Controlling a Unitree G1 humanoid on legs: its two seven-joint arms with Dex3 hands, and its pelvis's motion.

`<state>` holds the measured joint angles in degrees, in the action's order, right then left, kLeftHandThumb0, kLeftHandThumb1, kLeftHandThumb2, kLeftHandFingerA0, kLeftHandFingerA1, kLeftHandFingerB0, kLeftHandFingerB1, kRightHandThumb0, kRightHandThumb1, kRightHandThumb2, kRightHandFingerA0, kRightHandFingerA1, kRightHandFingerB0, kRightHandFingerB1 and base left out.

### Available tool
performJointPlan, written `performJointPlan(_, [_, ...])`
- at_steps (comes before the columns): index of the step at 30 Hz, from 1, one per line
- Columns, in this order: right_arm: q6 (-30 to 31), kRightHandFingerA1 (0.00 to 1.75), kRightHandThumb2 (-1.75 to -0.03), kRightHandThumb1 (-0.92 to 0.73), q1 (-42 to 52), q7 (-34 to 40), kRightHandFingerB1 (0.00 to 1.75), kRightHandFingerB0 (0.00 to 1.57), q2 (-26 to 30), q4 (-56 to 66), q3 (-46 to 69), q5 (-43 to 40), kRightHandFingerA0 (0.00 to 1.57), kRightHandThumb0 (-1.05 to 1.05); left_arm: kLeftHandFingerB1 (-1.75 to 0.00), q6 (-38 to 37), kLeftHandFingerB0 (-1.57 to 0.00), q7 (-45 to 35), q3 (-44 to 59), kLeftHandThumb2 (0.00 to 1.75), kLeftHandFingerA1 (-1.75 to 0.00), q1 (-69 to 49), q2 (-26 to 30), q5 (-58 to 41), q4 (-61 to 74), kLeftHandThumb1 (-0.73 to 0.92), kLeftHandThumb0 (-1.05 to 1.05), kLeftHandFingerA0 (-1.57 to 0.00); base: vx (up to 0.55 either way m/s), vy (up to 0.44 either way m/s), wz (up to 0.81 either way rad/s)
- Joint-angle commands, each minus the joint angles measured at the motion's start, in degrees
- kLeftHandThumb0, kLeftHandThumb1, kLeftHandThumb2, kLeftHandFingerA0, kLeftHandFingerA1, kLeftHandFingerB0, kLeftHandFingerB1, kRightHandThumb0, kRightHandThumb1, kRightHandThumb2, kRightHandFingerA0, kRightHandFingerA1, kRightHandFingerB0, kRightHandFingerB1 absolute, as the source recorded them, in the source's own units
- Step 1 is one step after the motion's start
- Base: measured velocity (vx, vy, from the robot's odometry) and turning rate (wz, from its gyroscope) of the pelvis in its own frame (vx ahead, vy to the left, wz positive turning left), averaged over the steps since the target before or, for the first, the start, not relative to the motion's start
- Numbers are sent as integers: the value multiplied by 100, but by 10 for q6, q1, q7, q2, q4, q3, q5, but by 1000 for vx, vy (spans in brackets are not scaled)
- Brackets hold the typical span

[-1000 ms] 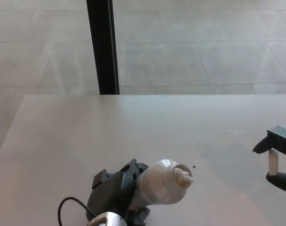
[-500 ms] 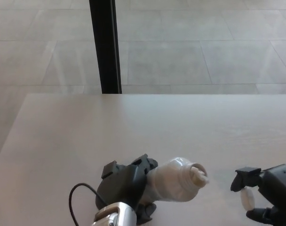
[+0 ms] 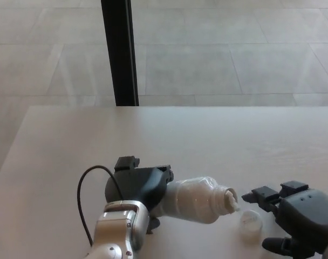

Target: The robot uses its left hand to to lift the bottle kept on the middle of the desk and tilts it towards its right hand. It then uses its right hand to rotate its cap to open it and places the bottle and cap back on the desk

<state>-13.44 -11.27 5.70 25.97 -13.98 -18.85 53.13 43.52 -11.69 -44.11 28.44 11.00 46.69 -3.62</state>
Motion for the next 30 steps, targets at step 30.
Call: performJointPlan(30, [143, 0, -96, -75, 102, -91, 2, 0, 15, 109, 114, -62, 0, -105, 0, 45, 0, -215, 88, 79, -16, -67, 83, -79, 97, 47, -90, 0, 0, 0, 0])
